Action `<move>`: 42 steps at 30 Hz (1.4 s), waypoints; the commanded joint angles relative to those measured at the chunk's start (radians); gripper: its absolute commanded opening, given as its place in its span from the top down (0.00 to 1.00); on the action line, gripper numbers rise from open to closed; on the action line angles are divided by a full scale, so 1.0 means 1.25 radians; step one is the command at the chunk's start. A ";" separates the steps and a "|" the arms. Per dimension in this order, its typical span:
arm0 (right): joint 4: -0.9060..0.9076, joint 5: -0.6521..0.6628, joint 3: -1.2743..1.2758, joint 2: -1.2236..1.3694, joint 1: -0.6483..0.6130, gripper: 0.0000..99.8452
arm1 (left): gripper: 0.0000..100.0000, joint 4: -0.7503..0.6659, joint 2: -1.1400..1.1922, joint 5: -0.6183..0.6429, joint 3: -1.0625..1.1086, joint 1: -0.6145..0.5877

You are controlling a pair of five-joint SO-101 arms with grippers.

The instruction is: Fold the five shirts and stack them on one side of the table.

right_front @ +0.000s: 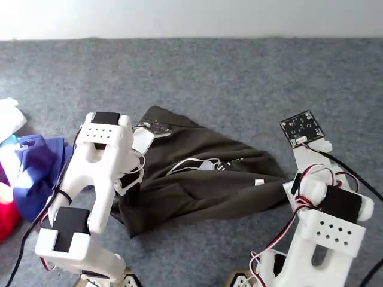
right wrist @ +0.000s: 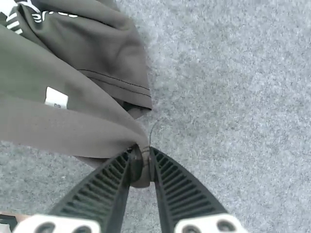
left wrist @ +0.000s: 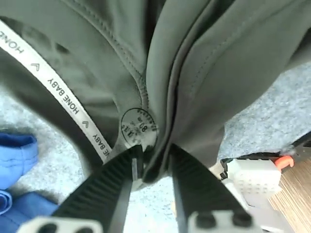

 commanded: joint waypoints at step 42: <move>-0.015 -0.039 -0.233 -0.009 -0.014 0.99 | 0.99 -0.058 -0.517 0.179 -0.450 -0.017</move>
